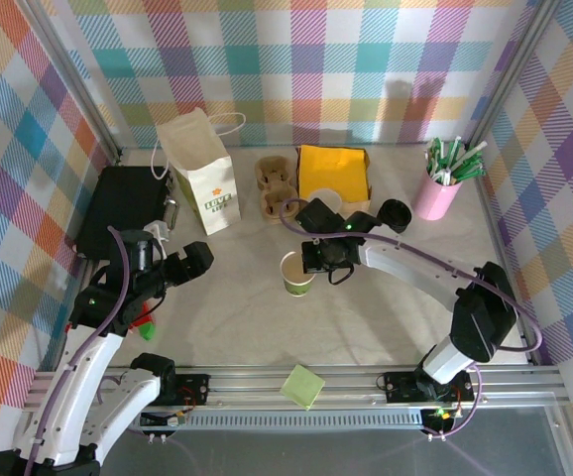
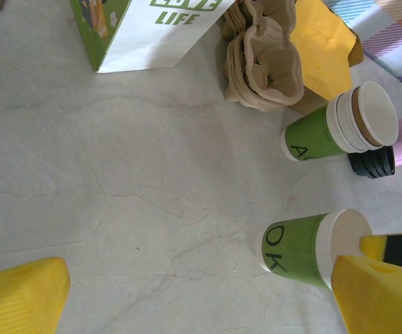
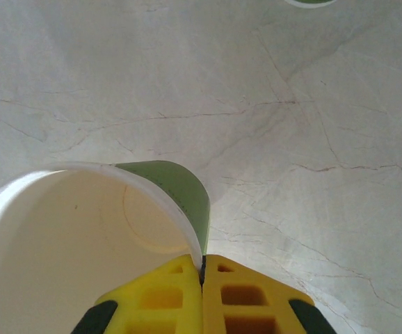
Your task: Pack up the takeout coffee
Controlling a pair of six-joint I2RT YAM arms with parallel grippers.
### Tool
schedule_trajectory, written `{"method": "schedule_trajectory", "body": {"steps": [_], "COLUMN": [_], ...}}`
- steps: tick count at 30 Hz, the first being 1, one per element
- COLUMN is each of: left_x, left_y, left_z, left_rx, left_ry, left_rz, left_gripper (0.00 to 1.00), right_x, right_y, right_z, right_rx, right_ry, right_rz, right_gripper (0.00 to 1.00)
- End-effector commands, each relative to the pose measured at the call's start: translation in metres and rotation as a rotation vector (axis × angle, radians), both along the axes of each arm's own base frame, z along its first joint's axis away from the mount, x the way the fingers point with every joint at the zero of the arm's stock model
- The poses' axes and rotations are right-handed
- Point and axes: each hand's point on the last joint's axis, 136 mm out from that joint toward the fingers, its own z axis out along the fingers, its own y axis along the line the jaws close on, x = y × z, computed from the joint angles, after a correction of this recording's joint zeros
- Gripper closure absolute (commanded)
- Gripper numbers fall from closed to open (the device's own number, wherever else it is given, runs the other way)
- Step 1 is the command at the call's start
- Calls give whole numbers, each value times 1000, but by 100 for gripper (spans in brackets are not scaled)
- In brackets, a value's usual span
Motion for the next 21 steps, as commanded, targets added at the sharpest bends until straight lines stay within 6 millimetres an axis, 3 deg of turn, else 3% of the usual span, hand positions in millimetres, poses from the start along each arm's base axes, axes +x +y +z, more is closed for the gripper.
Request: {"method": "schedule_trajectory", "body": {"steps": [1,17,21], "left_x": [1,0,-1], "left_y": [-4,-1,0], "left_z": [-2,-7,-6], "left_rx": [-9,0,3], "left_ry": [-1,14,12], "left_rz": [-8,1,4], "left_gripper": [4,4,4], "right_x": [-3,-4,-5], "right_y": [4,-1,-1], "right_z": [-7,-30,-34], "right_rx": [3,-39,-44], "right_ry": [14,43,53], "right_rz": [-3,-22,-24], "right_gripper": [97,94,86]}}
